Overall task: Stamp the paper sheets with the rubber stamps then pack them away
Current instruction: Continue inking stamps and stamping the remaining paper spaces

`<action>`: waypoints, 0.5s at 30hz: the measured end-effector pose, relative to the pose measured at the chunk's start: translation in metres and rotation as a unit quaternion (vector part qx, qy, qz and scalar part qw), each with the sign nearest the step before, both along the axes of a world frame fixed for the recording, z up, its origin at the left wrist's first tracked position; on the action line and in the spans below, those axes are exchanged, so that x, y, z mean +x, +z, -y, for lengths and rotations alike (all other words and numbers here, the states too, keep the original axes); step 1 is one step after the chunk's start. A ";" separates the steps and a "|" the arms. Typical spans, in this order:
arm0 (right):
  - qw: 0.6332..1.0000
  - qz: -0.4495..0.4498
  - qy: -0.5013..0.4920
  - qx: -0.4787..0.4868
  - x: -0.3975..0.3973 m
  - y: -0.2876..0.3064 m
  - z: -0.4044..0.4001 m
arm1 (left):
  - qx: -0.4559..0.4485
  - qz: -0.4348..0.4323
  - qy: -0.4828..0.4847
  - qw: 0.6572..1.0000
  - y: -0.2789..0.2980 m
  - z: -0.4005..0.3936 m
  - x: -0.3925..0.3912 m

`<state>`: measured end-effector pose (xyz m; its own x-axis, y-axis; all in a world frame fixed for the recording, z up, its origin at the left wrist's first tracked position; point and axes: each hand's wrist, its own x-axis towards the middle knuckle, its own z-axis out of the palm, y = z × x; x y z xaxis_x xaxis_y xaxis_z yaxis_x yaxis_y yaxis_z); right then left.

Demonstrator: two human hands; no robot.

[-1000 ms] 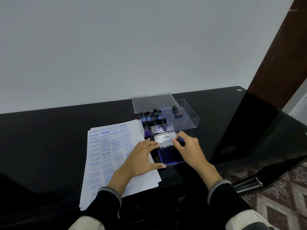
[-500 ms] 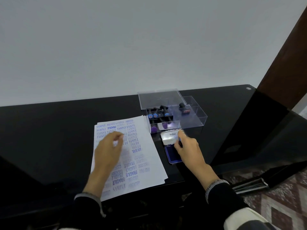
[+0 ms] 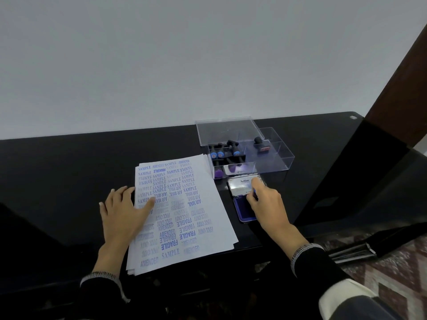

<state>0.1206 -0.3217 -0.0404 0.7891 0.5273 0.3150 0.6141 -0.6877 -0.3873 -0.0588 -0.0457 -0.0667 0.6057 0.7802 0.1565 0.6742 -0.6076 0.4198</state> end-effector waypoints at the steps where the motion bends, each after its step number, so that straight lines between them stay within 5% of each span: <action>1: 1.000 0.008 0.002 -0.013 0.000 0.000 -0.001 | -0.001 -0.002 -0.001 1.000 0.000 -0.001 0.000; 15: 1.000 0.023 0.001 -0.020 0.002 0.000 -0.004 | 0.006 -0.006 -0.005 1.000 -0.002 -0.001 -0.001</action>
